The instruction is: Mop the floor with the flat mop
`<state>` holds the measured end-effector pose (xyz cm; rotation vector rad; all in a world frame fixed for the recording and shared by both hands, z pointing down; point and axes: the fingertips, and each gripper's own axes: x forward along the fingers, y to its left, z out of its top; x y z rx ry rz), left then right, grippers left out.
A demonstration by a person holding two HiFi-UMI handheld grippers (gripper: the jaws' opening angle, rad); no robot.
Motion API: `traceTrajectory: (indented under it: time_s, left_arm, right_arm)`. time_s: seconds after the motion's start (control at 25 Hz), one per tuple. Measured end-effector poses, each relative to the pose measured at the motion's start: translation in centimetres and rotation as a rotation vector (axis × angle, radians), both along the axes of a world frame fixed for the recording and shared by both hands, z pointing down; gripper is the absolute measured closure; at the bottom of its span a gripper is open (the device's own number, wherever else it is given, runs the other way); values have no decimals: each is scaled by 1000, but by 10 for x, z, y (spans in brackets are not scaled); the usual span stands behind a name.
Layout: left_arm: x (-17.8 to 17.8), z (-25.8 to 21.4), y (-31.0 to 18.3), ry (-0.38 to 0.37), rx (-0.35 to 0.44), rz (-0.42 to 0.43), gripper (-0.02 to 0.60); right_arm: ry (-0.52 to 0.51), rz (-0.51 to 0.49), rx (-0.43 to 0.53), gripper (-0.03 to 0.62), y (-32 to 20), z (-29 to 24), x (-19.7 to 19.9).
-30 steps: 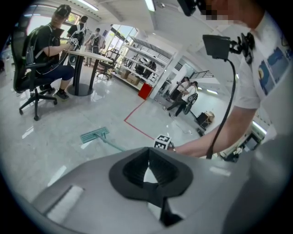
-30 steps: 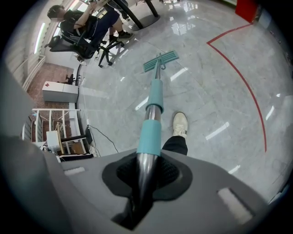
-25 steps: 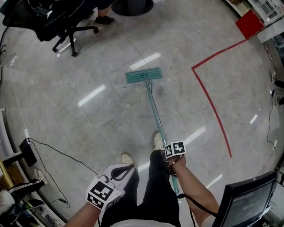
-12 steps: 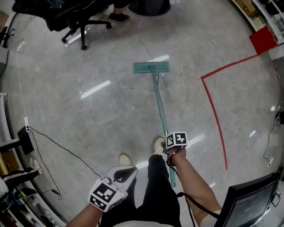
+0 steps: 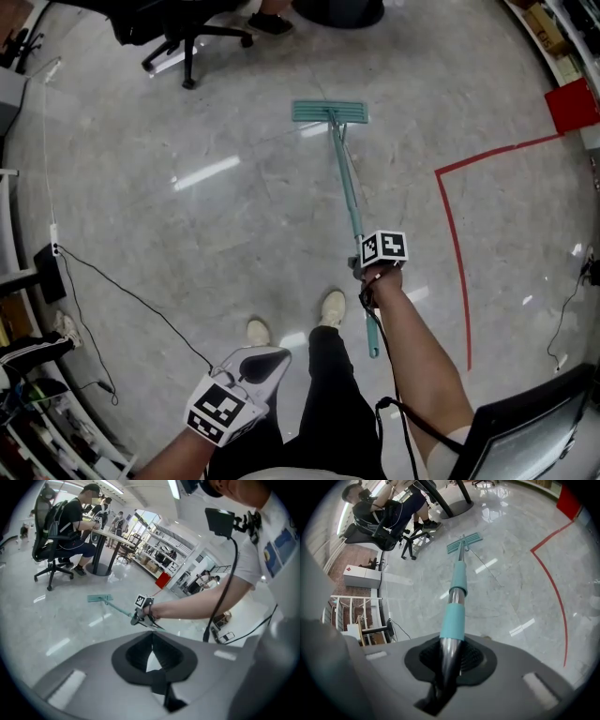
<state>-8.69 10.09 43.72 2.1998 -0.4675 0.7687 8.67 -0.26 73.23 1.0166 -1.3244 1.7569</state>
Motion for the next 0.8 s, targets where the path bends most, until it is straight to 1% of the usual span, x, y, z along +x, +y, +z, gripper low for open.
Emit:
traceTrajectory:
  time_s: [0.16, 0.24, 0.32, 0.48, 0.8]
  left_arm:
    - [-1, 0, 0, -6, -5, -10, 578]
    - [-4, 3, 1, -14, -6, -14, 578]
    - [-7, 4, 2, -20, -5, -13, 578]
    - [-12, 1, 5, -15, 9, -8, 578]
    - [-19, -4, 17, 4, 44, 67, 578]
  right_arm:
    - [-14, 6, 8, 548, -46, -1, 12]
    - [-18, 10, 13, 548, -57, -3, 15]
    - [-13, 8, 18, 548, -58, -5, 17]
    - [0, -14, 31, 548, -20, -14, 16]
    - [-23, -14, 34, 548, 105, -36, -5]
